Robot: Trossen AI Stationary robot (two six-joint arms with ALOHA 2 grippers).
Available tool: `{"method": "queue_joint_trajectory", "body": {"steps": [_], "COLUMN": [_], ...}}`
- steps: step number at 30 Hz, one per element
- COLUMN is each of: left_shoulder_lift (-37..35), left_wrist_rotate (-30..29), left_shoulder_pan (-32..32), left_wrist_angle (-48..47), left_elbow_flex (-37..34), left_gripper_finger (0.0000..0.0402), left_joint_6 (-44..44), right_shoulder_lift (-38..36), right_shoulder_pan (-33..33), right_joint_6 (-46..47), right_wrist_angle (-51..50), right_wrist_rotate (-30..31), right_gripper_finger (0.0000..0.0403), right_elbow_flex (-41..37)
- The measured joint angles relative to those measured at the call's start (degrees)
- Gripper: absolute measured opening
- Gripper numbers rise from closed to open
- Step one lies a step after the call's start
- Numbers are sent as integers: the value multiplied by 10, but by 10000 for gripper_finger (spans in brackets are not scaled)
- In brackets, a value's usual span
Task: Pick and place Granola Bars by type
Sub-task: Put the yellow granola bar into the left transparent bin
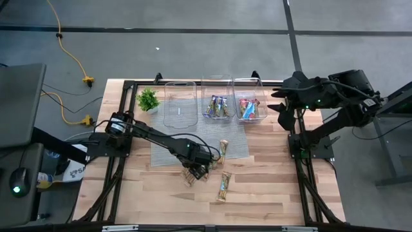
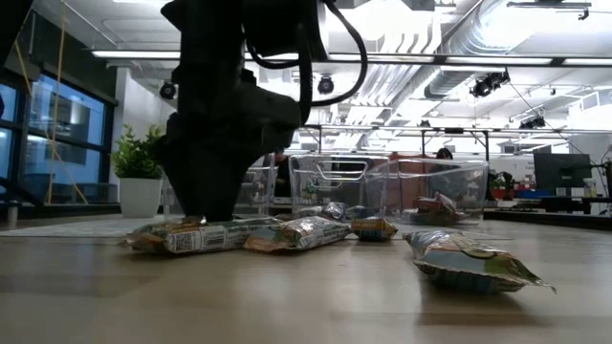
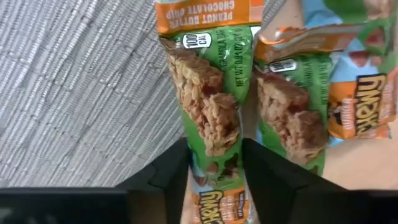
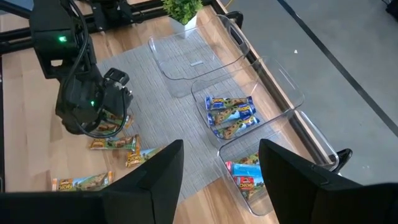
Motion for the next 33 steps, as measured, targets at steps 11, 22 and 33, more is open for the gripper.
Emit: {"method": "queue_joint_trajectory", "body": {"steps": [11,22,33], "left_shoulder_lift": [-26,-206,-299], "left_wrist_rotate": [28,-109,-171], "left_shoulder_pan": [0,19,241], "left_wrist_angle": [-4,-116,-155], "left_elbow_flex": [0,1,0], "left_gripper_finger": [73,71,71], "left_joint_6": [7,-57,59], "right_shoulder_lift": [0,0,0], "right_shoulder_pan": [0,0,0], "right_joint_6": [0,0,0], "right_wrist_angle": [0,0,3], "right_wrist_rotate": [0,1,7], "right_gripper_finger": [193,193,193], "right_elbow_flex": [0,0,0]}}
